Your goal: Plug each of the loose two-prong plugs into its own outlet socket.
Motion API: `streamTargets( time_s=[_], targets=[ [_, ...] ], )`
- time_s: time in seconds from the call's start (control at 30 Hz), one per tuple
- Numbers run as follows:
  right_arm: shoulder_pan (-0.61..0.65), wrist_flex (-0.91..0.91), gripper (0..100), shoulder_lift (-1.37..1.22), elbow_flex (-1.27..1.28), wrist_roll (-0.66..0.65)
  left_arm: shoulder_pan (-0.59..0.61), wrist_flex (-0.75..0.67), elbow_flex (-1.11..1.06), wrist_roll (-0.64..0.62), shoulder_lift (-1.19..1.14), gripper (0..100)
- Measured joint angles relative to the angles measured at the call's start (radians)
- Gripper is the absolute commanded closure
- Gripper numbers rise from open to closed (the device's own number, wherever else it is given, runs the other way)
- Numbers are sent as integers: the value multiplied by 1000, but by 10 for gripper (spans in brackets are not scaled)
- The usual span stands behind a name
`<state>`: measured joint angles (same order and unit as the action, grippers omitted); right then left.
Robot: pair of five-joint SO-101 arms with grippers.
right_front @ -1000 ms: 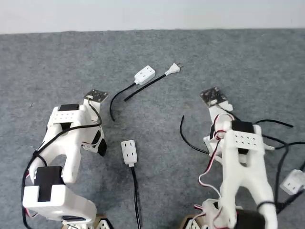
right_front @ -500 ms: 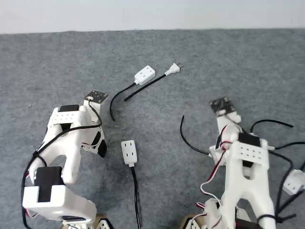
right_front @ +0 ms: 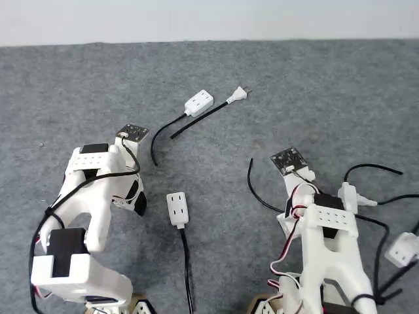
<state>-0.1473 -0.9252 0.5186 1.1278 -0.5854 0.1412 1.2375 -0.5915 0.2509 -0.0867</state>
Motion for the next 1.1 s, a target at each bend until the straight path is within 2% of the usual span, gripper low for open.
streamTargets(
  time_s=[0.17, 0.43, 0.6, 0.67, 0.8, 1.1],
  targets=[
    [2, -8, 988, 32, 0, 0, 0, 0, 0, 0, 0, 804],
    [-12, -169, 980, 224, -49, -2, 0, 0, 0, 0, 0, 804],
    [-86, -180, 842, 264, -49, -58, 0, 0, 0, 0, 0, 804],
    [-91, -176, 831, 264, -49, -81, 0, -6, 0, 0, 0, 804],
    [-87, -109, 852, 206, -48, -101, 0, -12, 0, 0, 0, 804],
    [8, -5, 854, -77, -51, -149, 0, -14, -2, 0, 0, 804]
  ],
)
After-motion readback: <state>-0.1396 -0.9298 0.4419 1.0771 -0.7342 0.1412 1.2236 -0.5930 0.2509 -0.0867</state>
